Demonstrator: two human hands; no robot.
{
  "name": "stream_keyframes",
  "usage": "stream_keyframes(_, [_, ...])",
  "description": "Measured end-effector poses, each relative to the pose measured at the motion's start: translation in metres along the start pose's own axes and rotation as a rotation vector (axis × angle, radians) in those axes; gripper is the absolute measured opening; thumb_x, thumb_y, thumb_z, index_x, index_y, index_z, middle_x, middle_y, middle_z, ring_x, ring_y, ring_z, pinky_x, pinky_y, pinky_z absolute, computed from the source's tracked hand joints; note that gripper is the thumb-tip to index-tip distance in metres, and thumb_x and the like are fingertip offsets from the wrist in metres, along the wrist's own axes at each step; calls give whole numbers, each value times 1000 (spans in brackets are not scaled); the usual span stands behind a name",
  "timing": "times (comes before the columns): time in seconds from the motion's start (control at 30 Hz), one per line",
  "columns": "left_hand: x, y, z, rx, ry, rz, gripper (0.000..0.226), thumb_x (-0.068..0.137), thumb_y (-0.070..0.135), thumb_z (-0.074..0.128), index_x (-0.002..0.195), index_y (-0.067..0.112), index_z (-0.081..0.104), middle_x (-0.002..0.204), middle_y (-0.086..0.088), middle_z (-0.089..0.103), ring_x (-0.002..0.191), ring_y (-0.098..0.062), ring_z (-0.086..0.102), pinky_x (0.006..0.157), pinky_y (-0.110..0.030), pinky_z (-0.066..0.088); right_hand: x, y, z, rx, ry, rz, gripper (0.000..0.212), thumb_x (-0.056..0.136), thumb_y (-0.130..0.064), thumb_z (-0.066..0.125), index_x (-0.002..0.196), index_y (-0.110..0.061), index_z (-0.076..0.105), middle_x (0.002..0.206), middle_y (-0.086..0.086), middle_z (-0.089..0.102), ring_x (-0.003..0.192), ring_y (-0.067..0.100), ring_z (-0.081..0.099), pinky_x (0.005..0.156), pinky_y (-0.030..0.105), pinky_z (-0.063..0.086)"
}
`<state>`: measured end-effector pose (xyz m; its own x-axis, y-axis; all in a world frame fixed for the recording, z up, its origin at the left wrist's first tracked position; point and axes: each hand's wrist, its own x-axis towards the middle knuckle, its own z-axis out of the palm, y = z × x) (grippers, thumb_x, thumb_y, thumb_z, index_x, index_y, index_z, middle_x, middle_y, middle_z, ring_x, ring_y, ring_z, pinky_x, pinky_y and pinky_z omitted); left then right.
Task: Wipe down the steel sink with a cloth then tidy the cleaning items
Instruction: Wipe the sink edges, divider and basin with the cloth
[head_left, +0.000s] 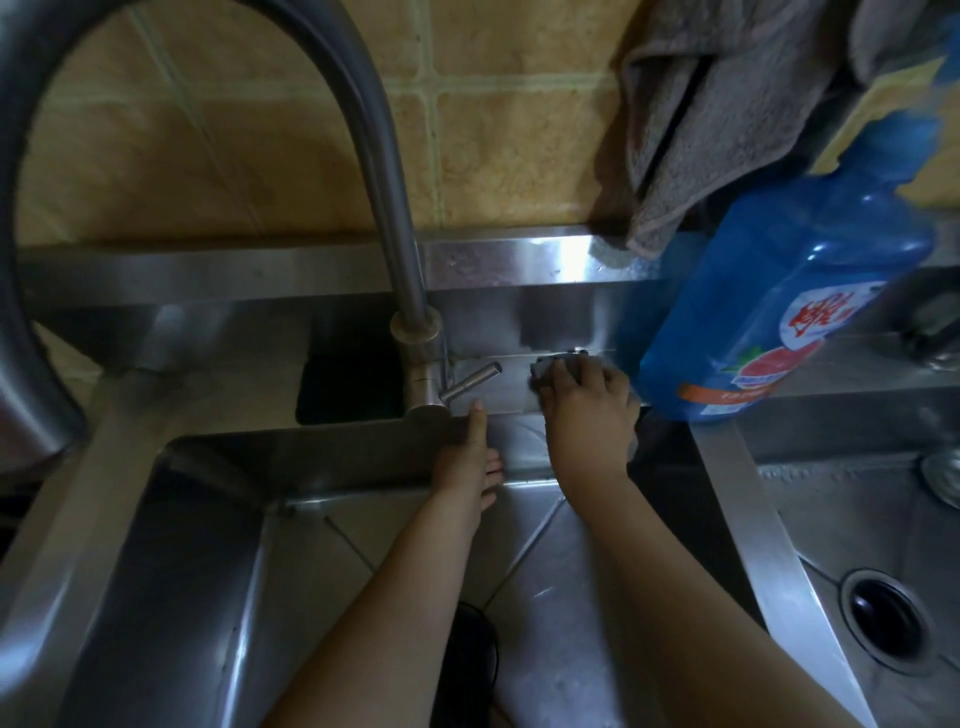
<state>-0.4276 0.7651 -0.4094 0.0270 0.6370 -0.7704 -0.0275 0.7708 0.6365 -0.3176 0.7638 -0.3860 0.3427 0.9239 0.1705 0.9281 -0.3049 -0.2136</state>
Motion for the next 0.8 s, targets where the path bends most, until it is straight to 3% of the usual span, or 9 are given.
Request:
stream_keyframes(0.17, [-3, 5, -12, 64, 74, 85, 63, 84, 63, 45, 105, 6, 61, 110, -9, 65, 88, -18, 58, 84, -36, 43, -6, -4, 1, 33, -50, -130, 30, 78, -9, 65, 107, -15, 66, 113, 13, 62, 104, 41, 50, 79, 45, 44])
stream_keyframes(0.33, [-23, 1, -27, 132, 27, 107, 55, 90, 52, 43, 112, 4, 59, 113, -9, 62, 95, -19, 57, 85, -33, 41, -13, -1, -5, 108, -133, -140, 35, 85, -11, 58, 120, -17, 60, 126, 7, 57, 111, 36, 45, 88, 39, 42])
stream_keyframes(0.43, [-44, -2, -34, 175, -3, 152, 46, 93, 44, 45, 118, 7, 55, 108, -4, 60, 94, -16, 57, 83, -31, 38, -22, 2, -15, 221, -171, -169, 32, 90, -17, 55, 121, -18, 59, 123, 4, 59, 112, 29, 50, 92, 35, 38])
stream_keyframes(0.5, [-60, -4, -38, 193, -35, 190, 32, 94, 38, 46, 110, 13, 57, 102, -2, 58, 90, -14, 56, 79, -29, 38, -30, 2, -27, 448, -190, -82, 26, 90, -18, 57, 115, -16, 64, 113, 4, 65, 104, 23, 57, 88, 30, 42])
stream_keyframes(0.57, [-76, -5, -44, 199, -41, 235, 15, 94, 32, 48, 89, 21, 56, 97, -2, 58, 83, -13, 56, 69, -28, 40, -40, 2, -42, 671, -236, 53, 21, 90, -19, 61, 110, -13, 67, 103, 2, 67, 92, 14, 61, 77, 17, 45])
stream_keyframes(0.63, [-88, -9, -51, 199, -19, 301, 16, 93, 29, 52, 78, 23, 53, 91, -2, 61, 85, -17, 58, 67, -26, 40, -51, 4, -56, 806, -265, 123, 17, 90, -18, 62, 105, -14, 66, 99, 0, 67, 85, 7, 59, 65, 4, 41])
stream_keyframes(0.8, [-120, -12, -70, 132, 48, 408, 9, 91, 23, 56, 82, 24, 57, 86, 2, 63, 88, -14, 60, 75, -27, 44, -72, 5, -87, 1055, -245, 208, 9, 89, -4, 58, 94, -9, 63, 91, 3, 62, 78, 4, 56, 60, 1, 41])
